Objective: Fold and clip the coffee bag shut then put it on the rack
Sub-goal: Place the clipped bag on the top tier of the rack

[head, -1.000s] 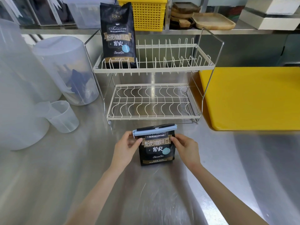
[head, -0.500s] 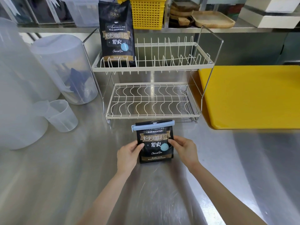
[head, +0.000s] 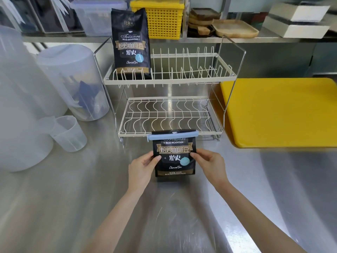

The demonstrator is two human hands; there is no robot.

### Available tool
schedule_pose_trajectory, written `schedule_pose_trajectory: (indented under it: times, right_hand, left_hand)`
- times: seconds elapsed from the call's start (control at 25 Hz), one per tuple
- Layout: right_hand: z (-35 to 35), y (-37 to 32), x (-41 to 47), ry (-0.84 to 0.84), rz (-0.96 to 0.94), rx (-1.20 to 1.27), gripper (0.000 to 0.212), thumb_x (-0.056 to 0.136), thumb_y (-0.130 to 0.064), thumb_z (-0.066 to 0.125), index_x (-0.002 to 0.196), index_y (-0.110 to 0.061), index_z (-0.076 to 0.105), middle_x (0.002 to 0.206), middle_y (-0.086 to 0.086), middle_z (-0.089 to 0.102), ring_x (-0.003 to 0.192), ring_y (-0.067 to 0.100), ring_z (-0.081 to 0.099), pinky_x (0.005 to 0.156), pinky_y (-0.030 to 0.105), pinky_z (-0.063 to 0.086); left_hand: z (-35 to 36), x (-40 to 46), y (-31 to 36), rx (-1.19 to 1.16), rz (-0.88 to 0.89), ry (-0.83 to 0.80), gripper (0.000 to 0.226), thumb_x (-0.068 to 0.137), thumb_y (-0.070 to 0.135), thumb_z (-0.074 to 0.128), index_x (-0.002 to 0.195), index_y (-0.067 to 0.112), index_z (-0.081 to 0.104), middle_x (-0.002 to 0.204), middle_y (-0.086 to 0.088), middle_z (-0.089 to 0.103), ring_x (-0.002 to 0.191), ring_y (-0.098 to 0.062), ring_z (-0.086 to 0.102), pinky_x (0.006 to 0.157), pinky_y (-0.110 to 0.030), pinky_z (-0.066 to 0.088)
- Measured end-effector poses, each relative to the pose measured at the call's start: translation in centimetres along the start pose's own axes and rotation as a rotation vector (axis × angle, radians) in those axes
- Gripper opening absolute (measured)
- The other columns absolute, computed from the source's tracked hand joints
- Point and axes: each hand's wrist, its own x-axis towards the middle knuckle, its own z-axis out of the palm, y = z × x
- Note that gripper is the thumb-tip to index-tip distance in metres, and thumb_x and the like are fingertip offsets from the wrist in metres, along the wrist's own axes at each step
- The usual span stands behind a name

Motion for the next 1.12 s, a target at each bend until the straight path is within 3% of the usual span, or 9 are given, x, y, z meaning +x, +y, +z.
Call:
schedule_pose_trajectory:
  times: [0.16,0.36,0.44,0.52,0.64,0.68,0.76,0.88,1.12]
  right_hand:
    - [-0.6,-2.8,1.1,-0.017,-0.08,0.049,0.022,0.079,-0.016,0.062,0.09,-0.034,0.067,0.078,-0.021,0.065,0.075,-0.017,0.059,0.059,0.005,0.05]
    - [-1.5,-6.8,3.2,-0.053,-0.188,0.067,0.02,0.079,-0.016,0.063,0.097,-0.025,0.067,0.085,-0.015,0.067,0.081,-0.011,0.062,0.064,0.011,0.054]
    - [-2.0,-8.6,4.4,-0.054,-0.209,0.069,0.021,0.079,-0.017,0.063,0.1,-0.021,0.067,0.095,-0.006,0.069,0.088,0.002,0.065,0.073,0.022,0.056]
    - [-2.5,-10.5,5.7,-0.041,-0.239,0.078,0.021,0.079,-0.017,0.063,0.099,-0.021,0.067,0.096,-0.002,0.07,0.095,0.009,0.063,0.074,0.025,0.056]
    - [-3.0,-13.1,7.7,-0.036,-0.313,0.088,0.02,0.08,-0.016,0.063,0.099,-0.017,0.067,0.094,-0.001,0.07,0.093,0.009,0.064,0.069,0.016,0.055]
    - [-3.1,-13.9,8.3,-0.032,-0.332,0.096,0.021,0.079,-0.015,0.063,0.1,-0.015,0.067,0.095,0.001,0.069,0.093,0.01,0.064,0.071,0.016,0.054]
    - [-3.1,-15.5,9.6,-0.018,-0.351,0.106,0.023,0.079,-0.014,0.063,0.102,-0.012,0.066,0.098,0.003,0.069,0.096,0.012,0.064,0.078,0.022,0.055]
    - [-3.2,-17.7,11.3,-0.014,-0.398,0.107,0.021,0.08,-0.014,0.062,0.101,-0.013,0.066,0.095,-0.001,0.069,0.09,0.007,0.065,0.076,0.016,0.054]
    - [-2.8,-20.7,14.8,-0.004,-0.434,0.066,0.021,0.082,-0.014,0.059,0.102,-0.013,0.066,0.094,-0.002,0.066,0.085,0.006,0.063,0.07,0.013,0.055]
  left_hand:
    - [-0.7,1.5,2.3,-0.075,0.078,0.047,0.02,0.077,0.013,0.066,0.095,0.022,0.069,0.084,0.024,0.066,0.074,0.021,0.057,0.064,0.005,0.038]
    - [-1.8,3.8,5.7,-0.076,0.148,0.099,0.03,0.077,0.017,0.066,0.106,0.013,0.064,0.099,0.011,0.063,0.081,0.009,0.061,0.07,0.004,0.04]
    - [-2.3,4.9,7.6,-0.079,0.206,0.114,0.03,0.077,0.016,0.066,0.107,0.012,0.064,0.1,0.009,0.063,0.078,0.015,0.059,0.07,0.003,0.041]
    - [-2.9,6.2,9.7,-0.108,0.224,0.138,0.032,0.076,0.017,0.066,0.108,0.013,0.063,0.1,0.008,0.062,0.084,0.011,0.06,0.075,-0.004,0.046]
    - [-3.6,8.3,12.6,-0.126,0.241,0.13,0.033,0.077,0.018,0.065,0.11,0.014,0.062,0.107,0.003,0.064,0.099,-0.009,0.061,0.088,-0.025,0.049]
    - [-3.9,8.9,13.6,-0.137,0.253,0.124,0.033,0.077,0.018,0.065,0.11,0.014,0.062,0.109,0.001,0.065,0.1,-0.01,0.061,0.088,-0.025,0.05]
    - [-4.3,10.1,15.2,-0.149,0.274,0.135,0.033,0.078,0.019,0.064,0.11,0.014,0.061,0.106,0.004,0.064,0.095,-0.005,0.061,0.079,-0.011,0.05]
    - [-4.7,11.9,17.1,-0.132,0.308,0.178,0.034,0.077,0.019,0.065,0.111,0.013,0.061,0.098,0.011,0.06,0.086,0.002,0.058,0.064,0.002,0.043]
    - [-4.8,16.2,19.1,-0.144,0.3,0.18,0.036,0.079,0.018,0.063,0.114,0.011,0.059,0.117,-0.006,0.063,0.105,-0.014,0.059,0.093,-0.032,0.048]
